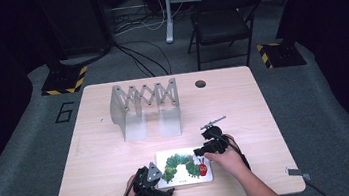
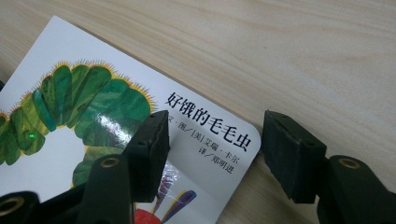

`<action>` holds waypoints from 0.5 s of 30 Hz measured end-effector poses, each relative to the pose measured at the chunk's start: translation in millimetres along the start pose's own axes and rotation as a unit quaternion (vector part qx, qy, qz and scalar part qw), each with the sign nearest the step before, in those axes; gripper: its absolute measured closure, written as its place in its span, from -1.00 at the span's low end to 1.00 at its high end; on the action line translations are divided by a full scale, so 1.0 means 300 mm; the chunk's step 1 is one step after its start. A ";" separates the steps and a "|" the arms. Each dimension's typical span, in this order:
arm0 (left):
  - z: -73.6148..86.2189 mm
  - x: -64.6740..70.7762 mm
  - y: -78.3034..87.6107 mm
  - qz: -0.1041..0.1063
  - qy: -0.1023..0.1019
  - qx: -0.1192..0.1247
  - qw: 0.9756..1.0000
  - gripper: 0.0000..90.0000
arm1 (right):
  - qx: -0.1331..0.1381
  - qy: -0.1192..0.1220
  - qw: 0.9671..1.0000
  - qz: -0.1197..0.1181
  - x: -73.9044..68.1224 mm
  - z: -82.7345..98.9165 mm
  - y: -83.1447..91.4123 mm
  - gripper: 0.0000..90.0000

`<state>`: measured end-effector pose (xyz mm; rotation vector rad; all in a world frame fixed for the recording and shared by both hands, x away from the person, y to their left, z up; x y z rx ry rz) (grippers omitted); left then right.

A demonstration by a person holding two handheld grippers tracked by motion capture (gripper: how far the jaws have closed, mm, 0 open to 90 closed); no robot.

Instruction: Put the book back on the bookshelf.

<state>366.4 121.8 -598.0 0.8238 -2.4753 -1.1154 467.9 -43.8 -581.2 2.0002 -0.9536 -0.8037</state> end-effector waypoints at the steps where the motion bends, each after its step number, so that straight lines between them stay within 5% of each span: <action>1: 0.000 0.000 0.000 0.000 0.000 -0.001 1.000 -0.81 | 0.000 -0.002 1.000 -0.001 -0.001 -0.001 0.000 -0.09; 15: -0.002 0.005 -0.006 -0.005 0.003 0.003 1.000 -0.87 | 0.005 -0.016 1.000 -0.005 -0.003 -0.008 0.016 -0.08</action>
Point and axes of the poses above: each handheld gripper's, and its own axes: y roughly backward along the jaws, z roughly out of its underside, x roughly to its right, the point moved 10 cm from there along -y, roughly forward along the jaws, and after that the axes turned 3 degrees about z, right-handed, at the moved point
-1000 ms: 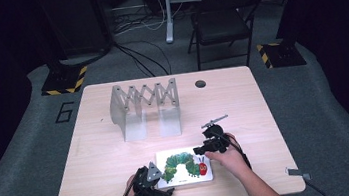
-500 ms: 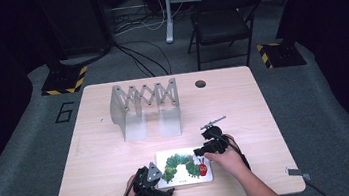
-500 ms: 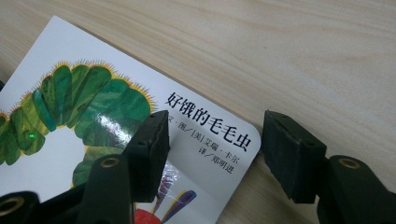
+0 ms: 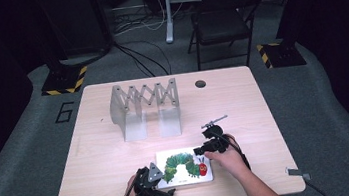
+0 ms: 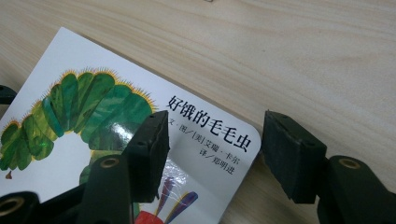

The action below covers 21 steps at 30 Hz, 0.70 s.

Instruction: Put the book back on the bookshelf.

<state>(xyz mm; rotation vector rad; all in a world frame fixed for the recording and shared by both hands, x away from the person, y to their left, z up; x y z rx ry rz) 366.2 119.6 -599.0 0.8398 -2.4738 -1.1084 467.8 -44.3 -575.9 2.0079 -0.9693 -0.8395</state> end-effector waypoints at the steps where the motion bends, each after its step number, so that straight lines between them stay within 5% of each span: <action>1: -0.001 0.000 -0.002 -0.002 0.000 0.003 1.000 -0.88 | 0.001 0.000 1.000 -0.001 -0.001 -0.001 0.002 -0.08; 21: -0.009 0.009 -0.017 -0.030 0.031 0.006 0.999 -1.00 | 0.020 0.012 1.000 -0.007 -0.020 -0.020 0.057 -0.07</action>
Point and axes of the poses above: each handheld gripper's, and its own axes: y roughly backward along the jaws, z roughly out of its underside, x roughly to its right, the point moved 10 cm from there along -y, roughly forward along the jaws, and after that the axes turned 3 degrees about z, right-handed, at the moved point
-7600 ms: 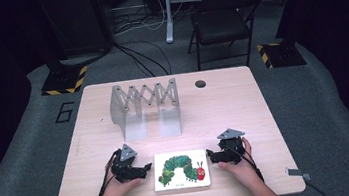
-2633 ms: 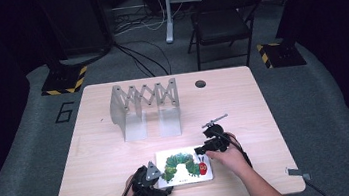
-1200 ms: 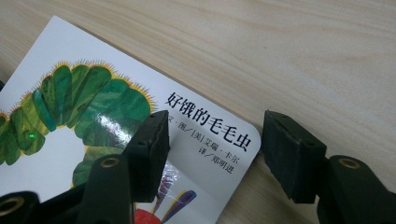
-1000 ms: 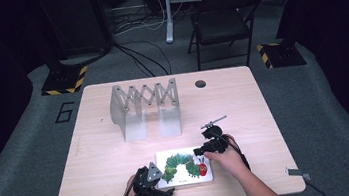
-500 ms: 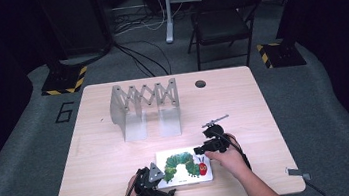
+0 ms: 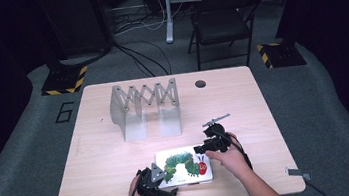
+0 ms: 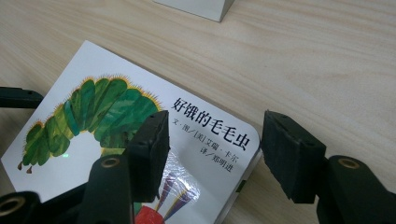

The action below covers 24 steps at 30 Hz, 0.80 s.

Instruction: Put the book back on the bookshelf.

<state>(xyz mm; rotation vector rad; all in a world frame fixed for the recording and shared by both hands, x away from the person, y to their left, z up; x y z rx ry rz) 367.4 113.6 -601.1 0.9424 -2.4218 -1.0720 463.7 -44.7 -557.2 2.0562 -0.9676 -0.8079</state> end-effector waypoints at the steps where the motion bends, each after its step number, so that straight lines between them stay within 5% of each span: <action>1: 0.000 -0.001 0.000 -0.001 0.000 -0.001 1.000 -1.00 | 0.002 0.000 1.000 0.001 -0.001 -0.002 0.002 -0.07; 24: -0.011 -0.004 -0.008 -0.012 0.014 -0.019 1.000 -1.00 | 0.009 0.012 1.000 0.007 -0.015 -0.021 0.032 -0.07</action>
Point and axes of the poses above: each handheld gripper's, and its own axes: y roughly backward along the jaws, z roughly out of its underside, x roughly to its right, the point moved 10 cm from there along -y, roughly forward along the jaws, and after that the axes turned 3 degrees about z, right-handed, at the moved point
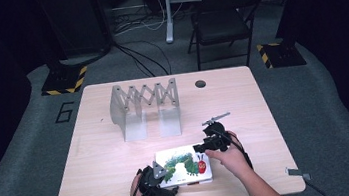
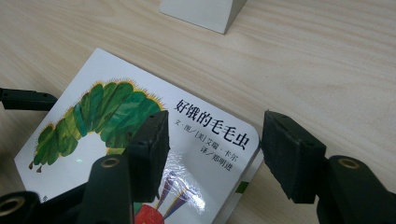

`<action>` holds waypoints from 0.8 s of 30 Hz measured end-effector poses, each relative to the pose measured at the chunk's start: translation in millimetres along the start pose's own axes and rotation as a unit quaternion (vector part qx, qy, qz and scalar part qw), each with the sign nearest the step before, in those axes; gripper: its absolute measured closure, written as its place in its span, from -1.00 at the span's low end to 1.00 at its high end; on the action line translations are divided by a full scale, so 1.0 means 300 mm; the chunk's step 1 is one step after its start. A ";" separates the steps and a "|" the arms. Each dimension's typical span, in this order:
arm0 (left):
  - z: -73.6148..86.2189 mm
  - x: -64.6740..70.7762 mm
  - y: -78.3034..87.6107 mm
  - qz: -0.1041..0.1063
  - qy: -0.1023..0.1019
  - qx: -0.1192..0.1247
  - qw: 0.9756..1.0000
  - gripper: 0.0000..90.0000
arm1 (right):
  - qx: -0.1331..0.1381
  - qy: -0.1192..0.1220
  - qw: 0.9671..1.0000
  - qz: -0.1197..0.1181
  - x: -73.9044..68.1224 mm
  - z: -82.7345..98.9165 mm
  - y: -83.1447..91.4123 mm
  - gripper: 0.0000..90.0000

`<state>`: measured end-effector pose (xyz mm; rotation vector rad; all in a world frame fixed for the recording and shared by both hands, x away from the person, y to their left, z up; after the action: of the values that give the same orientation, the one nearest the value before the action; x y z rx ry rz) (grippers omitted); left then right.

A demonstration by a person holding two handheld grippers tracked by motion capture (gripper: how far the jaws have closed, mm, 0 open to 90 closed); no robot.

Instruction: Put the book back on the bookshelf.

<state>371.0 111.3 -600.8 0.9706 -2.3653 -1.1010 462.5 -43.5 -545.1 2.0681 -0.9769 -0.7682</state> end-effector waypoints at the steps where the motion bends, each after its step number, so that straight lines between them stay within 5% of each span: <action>1: 0.000 0.000 0.000 -0.001 0.001 0.001 1.000 -1.00 | 0.001 0.002 1.000 0.000 0.000 -0.001 0.001 -0.07; 24: -0.005 -0.002 -0.003 -0.015 0.012 0.000 1.000 -1.00 | 0.001 0.003 1.000 0.001 -0.011 -0.018 0.016 -0.07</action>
<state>372.6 110.7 -600.6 1.0165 -2.3385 -1.0952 462.9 -41.0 -537.5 2.0693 -0.9763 -0.7607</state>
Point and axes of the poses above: each handheld gripper's, and its own axes: y roughly backward along the jaws, z roughly out of its underside, x roughly to its right, the point moved 10 cm from there along -y, roughly forward along the jaws, and after that the axes turned 3 degrees about z, right-handed, at the moved point
